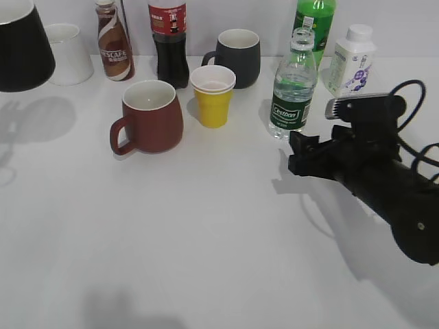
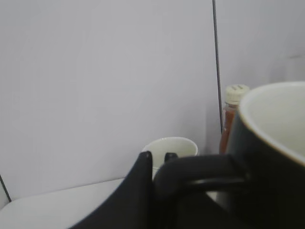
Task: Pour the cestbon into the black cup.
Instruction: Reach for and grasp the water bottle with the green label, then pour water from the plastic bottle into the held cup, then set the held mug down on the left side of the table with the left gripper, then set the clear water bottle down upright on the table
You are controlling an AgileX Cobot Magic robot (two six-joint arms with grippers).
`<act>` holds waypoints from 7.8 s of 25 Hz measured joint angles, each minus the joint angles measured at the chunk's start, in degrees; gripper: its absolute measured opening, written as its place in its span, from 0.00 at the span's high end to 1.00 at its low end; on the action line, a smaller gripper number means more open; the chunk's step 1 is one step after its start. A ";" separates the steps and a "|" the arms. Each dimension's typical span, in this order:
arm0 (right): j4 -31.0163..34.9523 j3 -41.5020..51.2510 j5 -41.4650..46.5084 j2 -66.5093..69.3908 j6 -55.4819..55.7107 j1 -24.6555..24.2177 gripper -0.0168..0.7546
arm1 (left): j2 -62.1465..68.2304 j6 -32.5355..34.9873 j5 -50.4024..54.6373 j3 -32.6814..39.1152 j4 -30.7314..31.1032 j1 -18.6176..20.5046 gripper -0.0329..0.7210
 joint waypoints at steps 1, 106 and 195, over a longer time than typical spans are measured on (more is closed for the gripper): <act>-0.43 -0.82 -0.06 1.06 0.36 0.00 0.22 | -0.19 0.00 0.00 0.00 0.21 0.00 0.91; -34.57 -21.63 35.65 -14.93 -7.17 1.59 0.37 | -5.93 -13.51 19.70 0.10 10.25 -34.02 0.91; -32.92 -15.86 4.12 9.92 14.44 -14.18 0.37 | 10.65 -1.10 -17.63 20.11 -7.66 -5.30 0.51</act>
